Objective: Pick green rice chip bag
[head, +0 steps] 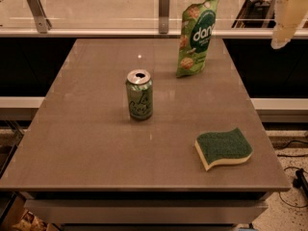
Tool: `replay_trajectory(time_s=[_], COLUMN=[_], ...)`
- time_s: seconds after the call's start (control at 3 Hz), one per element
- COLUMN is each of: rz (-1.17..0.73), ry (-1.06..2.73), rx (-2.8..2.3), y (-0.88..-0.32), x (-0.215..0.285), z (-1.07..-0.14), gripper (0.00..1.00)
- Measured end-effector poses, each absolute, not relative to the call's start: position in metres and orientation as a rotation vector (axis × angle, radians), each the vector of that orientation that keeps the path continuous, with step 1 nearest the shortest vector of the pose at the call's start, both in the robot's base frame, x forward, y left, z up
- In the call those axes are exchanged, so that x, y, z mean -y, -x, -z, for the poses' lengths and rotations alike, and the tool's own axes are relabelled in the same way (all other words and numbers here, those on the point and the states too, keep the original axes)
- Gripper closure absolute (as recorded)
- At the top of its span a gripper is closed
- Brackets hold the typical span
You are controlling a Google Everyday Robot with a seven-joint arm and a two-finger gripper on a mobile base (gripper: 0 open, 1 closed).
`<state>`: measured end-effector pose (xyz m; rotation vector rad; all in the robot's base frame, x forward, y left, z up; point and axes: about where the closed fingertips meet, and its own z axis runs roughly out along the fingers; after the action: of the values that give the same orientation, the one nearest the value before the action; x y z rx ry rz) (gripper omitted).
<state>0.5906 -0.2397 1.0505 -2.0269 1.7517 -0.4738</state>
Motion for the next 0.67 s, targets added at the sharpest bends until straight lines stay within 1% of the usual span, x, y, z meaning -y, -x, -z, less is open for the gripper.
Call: replay_trajectory(time_s=[0.67], rz=[0.471], ry=[2.115], rx=[-1.660], y=[-0.623], x=[0.236], z=[-1.046], gripper=[0.00])
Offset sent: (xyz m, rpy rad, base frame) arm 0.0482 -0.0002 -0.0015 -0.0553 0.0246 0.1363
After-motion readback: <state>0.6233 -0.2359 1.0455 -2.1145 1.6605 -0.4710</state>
